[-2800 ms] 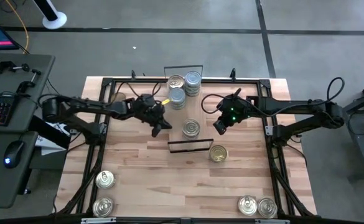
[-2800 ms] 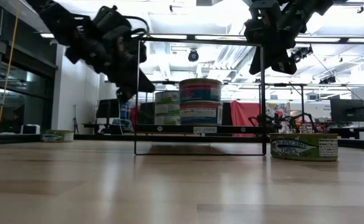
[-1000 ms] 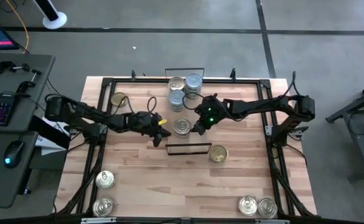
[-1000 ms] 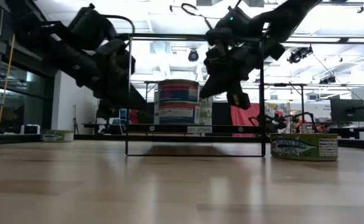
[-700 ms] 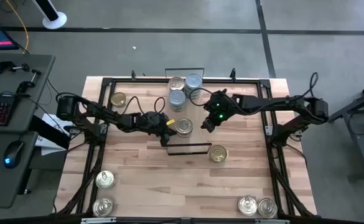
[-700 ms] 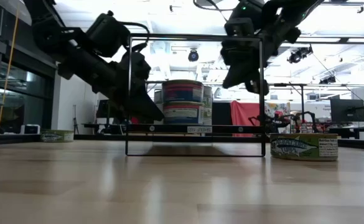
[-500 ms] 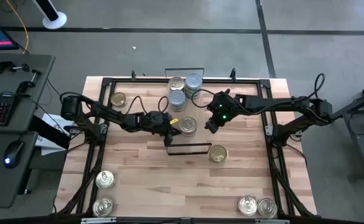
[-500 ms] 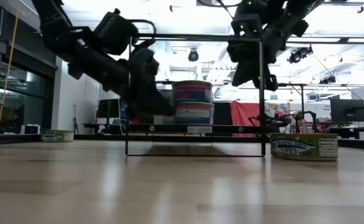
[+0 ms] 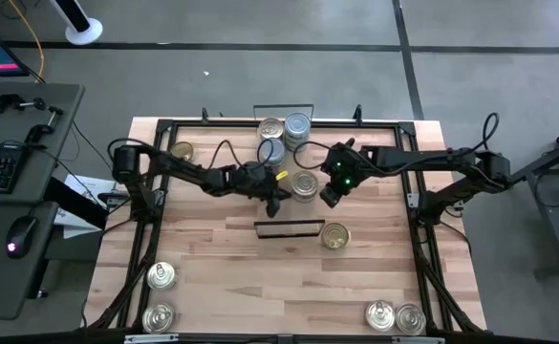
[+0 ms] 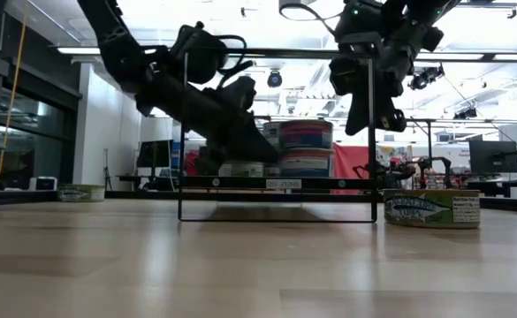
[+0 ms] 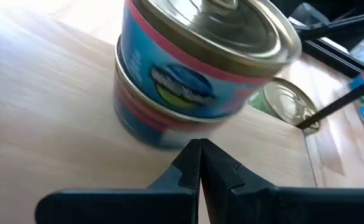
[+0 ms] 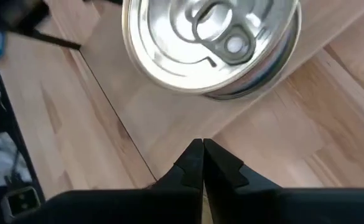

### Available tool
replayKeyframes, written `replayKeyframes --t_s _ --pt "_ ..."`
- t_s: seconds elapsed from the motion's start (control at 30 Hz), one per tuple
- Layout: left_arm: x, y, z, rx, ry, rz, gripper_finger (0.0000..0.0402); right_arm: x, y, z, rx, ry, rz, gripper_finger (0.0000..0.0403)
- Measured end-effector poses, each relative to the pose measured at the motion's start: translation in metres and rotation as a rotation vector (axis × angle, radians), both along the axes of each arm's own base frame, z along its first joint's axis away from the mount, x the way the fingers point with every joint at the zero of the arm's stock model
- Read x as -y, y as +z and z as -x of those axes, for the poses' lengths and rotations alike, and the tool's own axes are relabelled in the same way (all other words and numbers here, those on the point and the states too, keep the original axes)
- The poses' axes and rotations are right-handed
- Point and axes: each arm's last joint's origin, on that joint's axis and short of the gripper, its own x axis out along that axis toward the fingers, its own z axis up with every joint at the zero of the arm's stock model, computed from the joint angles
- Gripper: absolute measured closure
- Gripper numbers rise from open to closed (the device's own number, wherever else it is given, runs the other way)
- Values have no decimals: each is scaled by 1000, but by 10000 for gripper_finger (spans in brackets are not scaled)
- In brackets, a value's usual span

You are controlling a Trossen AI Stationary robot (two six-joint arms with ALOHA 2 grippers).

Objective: Stack canned seafood by type on shelf
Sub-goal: Adjust the pink and blue tuna can

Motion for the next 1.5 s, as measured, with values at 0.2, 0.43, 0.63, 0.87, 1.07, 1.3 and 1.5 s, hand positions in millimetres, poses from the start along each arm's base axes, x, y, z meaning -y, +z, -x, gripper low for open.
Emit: replayKeyframes --t_s 0.2,0.43,0.63,0.87,1.07,1.3,1.5 --pt "3 26 19 -93 -48 14 401 0 -13 3 -2 42 48 403" --pt "23 81 65 -40 15 -66 402 -11 -26 -2 95 21 107 403" --pt "27 97 113 78 239 -64 402 -26 -32 -6 109 -18 108 403" --pt "22 97 150 173 470 -70 401 -32 -46 -19 120 -116 125 403" --pt "18 102 165 230 527 -63 402 -30 -52 -27 137 -190 173 403" --pt "16 102 169 207 533 -83 402 -12 -46 -29 196 -300 220 403" --pt "16 99 170 168 531 -87 402 6 -45 -28 207 -380 251 403"
